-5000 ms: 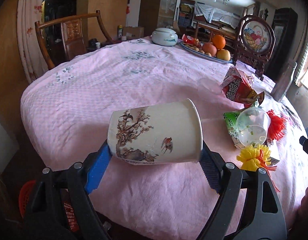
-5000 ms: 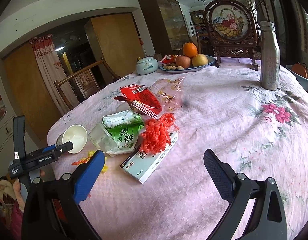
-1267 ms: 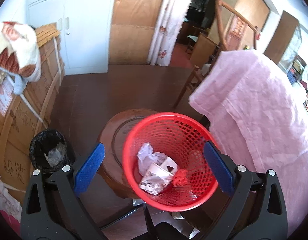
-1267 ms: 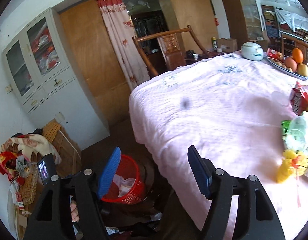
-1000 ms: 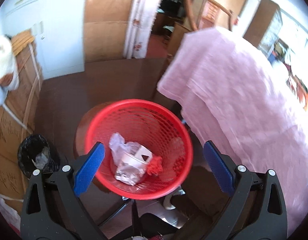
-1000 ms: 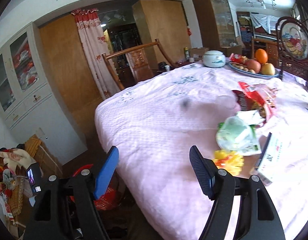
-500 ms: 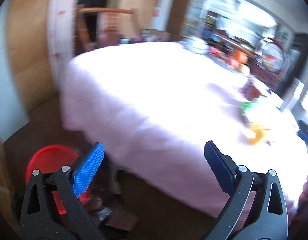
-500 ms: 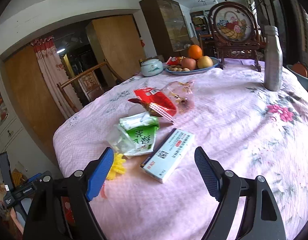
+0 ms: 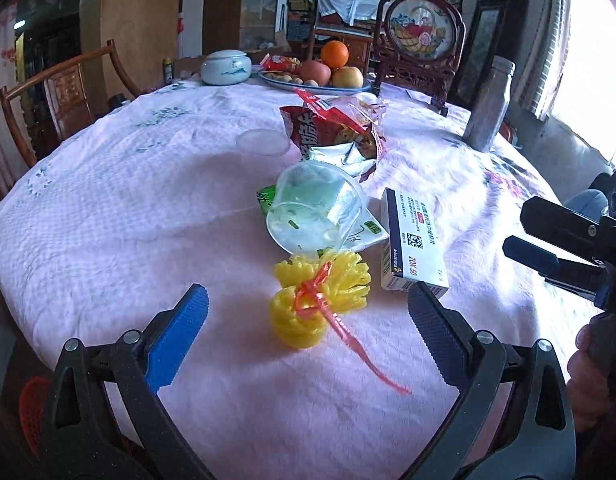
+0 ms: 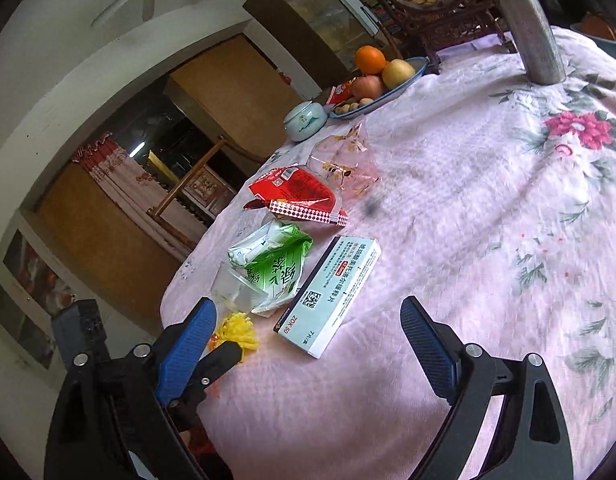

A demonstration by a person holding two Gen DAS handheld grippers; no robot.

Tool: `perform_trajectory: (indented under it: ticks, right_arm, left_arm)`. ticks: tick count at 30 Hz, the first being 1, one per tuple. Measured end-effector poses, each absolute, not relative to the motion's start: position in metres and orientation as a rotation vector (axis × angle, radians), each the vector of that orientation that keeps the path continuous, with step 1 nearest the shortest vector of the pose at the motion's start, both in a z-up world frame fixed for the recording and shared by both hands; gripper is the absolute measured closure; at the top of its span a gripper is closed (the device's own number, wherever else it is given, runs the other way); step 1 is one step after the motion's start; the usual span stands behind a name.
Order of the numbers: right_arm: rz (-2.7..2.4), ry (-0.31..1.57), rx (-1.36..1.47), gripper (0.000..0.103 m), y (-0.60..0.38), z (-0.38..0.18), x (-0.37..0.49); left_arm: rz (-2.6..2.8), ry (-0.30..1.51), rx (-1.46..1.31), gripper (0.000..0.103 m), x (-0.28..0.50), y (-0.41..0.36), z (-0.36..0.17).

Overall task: Collect trash
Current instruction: 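Grasp the yellow flower ornament with red ribbon using the left tool and lift it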

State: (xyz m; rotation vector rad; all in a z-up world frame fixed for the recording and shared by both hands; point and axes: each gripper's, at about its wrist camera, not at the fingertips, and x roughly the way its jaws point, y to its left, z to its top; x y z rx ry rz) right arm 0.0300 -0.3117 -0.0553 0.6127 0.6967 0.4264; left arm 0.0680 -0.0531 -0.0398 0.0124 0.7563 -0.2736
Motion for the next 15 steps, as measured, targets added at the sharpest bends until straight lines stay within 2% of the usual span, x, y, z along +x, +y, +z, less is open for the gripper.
perform_trajectory:
  ticks: [2,4,5,6,9,15]
  right_arm:
    - [0.457,0.715,0.648,0.011,-0.312,-0.059,0.033]
    - [0.47,0.725,0.67,0.011,-0.312,-0.061,0.034]
    - [0.474,0.726,0.677,0.011,-0.312,-0.061,0.034]
    - [0.475,0.724,0.678,0.011,-0.313,-0.061,0.034]
    - [0.465,0.711,0.657,0.011,-0.311,-0.058,0.032]
    - [0.415,0.723,0.592,0.011,-0.304,-0.055,0.032]
  left_arm:
    - [-0.255,0.756,0.017,0.013,0.069,-0.053,-0.043]
    - [-0.226,0.75,0.032,0.037,0.07,-0.053,-0.045]
    - [-0.217,0.749,0.037,0.044,0.07,-0.051,-0.044]
    - [-0.218,0.75,0.03,0.057,0.07,-0.048,-0.044]
    - [-0.212,0.732,-0.011,0.06,0.061,-0.033,-0.04]
    - [-0.164,0.686,-0.079,0.06,0.04,0.008,-0.025]
